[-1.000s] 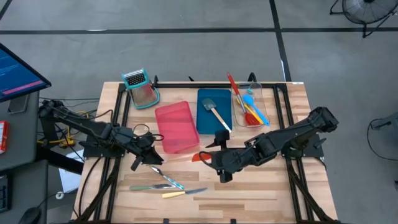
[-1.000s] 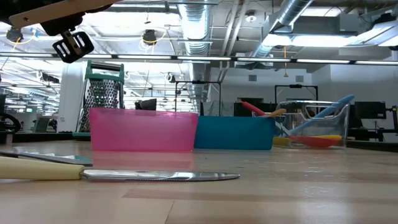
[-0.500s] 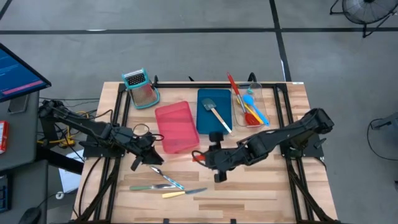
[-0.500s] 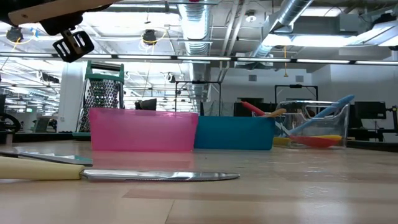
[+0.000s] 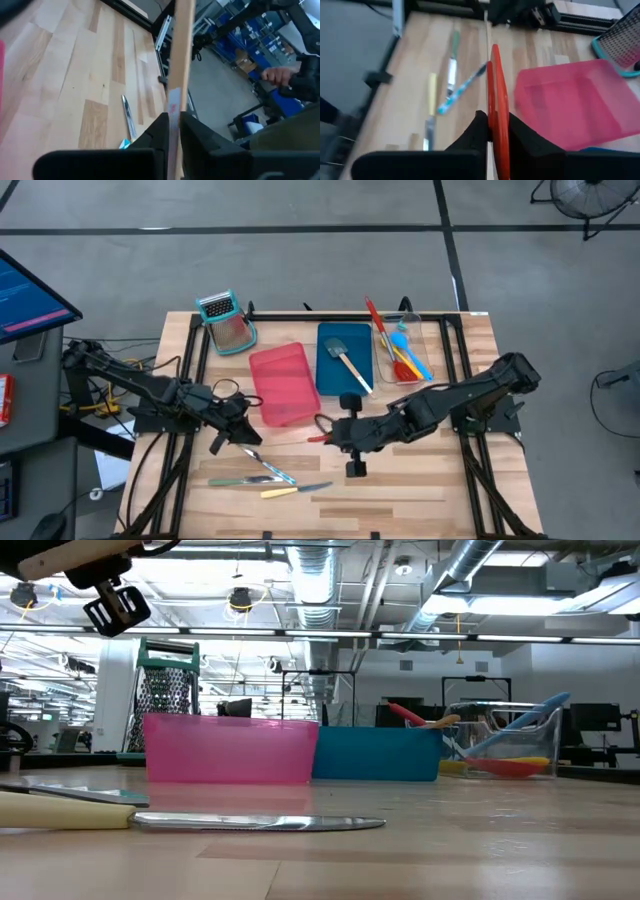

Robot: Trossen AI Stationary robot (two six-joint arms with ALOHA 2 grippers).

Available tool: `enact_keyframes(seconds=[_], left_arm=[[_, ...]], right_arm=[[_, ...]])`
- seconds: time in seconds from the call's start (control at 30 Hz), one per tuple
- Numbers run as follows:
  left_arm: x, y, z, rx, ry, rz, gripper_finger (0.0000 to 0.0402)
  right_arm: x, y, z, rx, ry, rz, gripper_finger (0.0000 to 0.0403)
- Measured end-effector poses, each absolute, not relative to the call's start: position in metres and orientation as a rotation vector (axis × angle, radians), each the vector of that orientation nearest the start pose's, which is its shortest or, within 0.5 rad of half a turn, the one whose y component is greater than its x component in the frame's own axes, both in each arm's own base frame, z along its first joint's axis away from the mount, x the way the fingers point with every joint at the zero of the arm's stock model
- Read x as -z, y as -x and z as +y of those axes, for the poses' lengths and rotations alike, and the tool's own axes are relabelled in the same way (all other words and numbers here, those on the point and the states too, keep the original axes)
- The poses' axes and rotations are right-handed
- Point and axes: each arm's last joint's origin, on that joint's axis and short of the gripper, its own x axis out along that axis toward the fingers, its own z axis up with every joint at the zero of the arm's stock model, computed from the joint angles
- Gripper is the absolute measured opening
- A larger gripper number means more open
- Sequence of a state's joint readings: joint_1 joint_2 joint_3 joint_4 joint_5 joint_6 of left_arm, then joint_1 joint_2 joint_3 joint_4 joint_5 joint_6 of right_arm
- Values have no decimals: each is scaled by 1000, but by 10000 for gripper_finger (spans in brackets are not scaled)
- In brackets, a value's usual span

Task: Pick & Place Kitchen Items
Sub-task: Put the red spatula into the blue bin

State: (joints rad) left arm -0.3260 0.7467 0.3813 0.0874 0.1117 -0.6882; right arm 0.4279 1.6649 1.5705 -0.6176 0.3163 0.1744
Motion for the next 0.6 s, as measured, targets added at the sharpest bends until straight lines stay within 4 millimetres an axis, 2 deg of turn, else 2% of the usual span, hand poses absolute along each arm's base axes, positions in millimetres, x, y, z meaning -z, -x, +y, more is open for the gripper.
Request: enact_keyframes(seconds=[0.3, 0.6], left_arm=[[-241, -156, -56, 367, 667, 271, 60], [-266, -144, -52, 445, 683, 61, 82]], right_arm=[[-391, -302, 132, -79, -246, 575, 25], [-429, -264, 108, -60, -761, 531, 25]])
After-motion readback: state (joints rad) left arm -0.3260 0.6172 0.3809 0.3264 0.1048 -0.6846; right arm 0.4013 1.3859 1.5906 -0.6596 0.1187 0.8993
